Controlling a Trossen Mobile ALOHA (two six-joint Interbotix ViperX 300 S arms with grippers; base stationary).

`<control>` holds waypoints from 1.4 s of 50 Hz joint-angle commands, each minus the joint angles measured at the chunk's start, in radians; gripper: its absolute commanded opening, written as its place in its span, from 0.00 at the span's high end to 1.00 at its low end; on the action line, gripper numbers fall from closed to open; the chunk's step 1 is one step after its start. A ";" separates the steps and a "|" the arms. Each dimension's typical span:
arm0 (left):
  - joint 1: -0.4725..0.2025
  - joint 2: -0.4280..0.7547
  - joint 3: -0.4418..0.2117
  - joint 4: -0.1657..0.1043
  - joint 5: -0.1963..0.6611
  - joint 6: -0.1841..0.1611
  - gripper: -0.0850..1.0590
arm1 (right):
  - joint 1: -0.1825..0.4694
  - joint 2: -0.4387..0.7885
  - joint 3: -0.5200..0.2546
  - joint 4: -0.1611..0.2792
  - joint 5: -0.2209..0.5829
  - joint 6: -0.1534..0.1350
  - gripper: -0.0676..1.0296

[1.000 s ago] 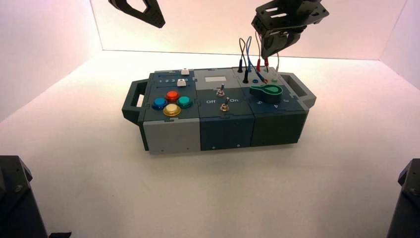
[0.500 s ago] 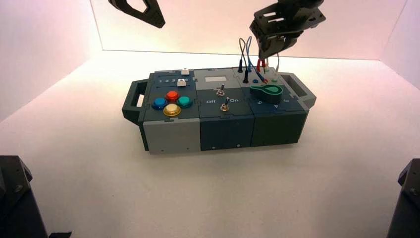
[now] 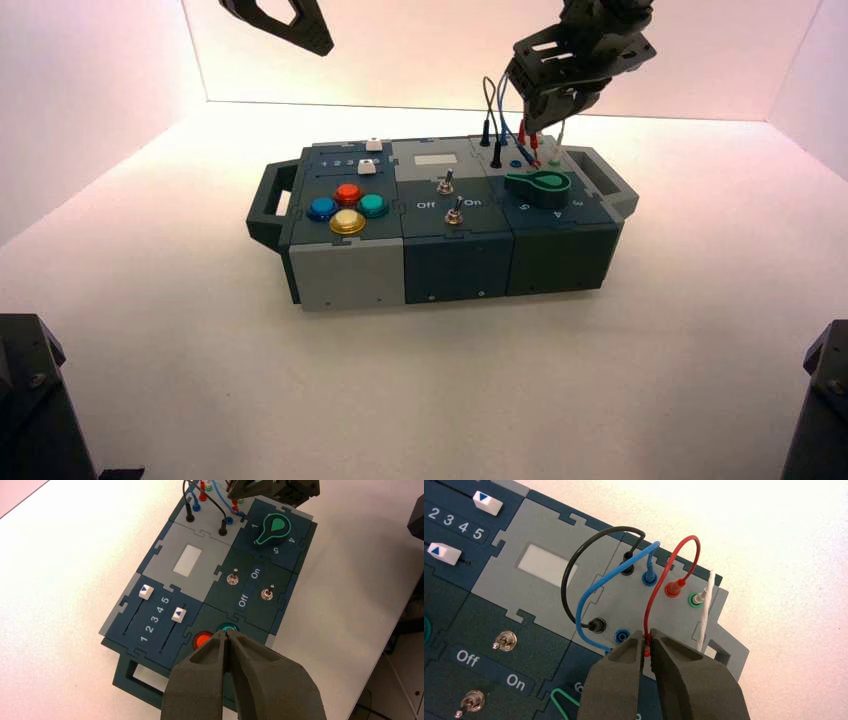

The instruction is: Insert the red wire.

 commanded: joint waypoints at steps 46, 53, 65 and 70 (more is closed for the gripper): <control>-0.003 -0.002 -0.018 0.000 -0.005 0.005 0.95 | -0.006 -0.003 -0.018 -0.002 -0.015 -0.002 0.96; -0.003 -0.002 -0.018 0.000 -0.005 0.005 0.95 | -0.006 -0.006 -0.029 -0.002 -0.015 -0.002 0.96; -0.003 -0.002 -0.017 0.000 -0.005 0.005 0.95 | -0.005 -0.006 -0.032 0.000 -0.015 -0.002 0.96; -0.003 0.000 -0.018 0.000 -0.003 0.005 0.95 | -0.006 -0.006 -0.032 0.000 -0.015 -0.002 0.96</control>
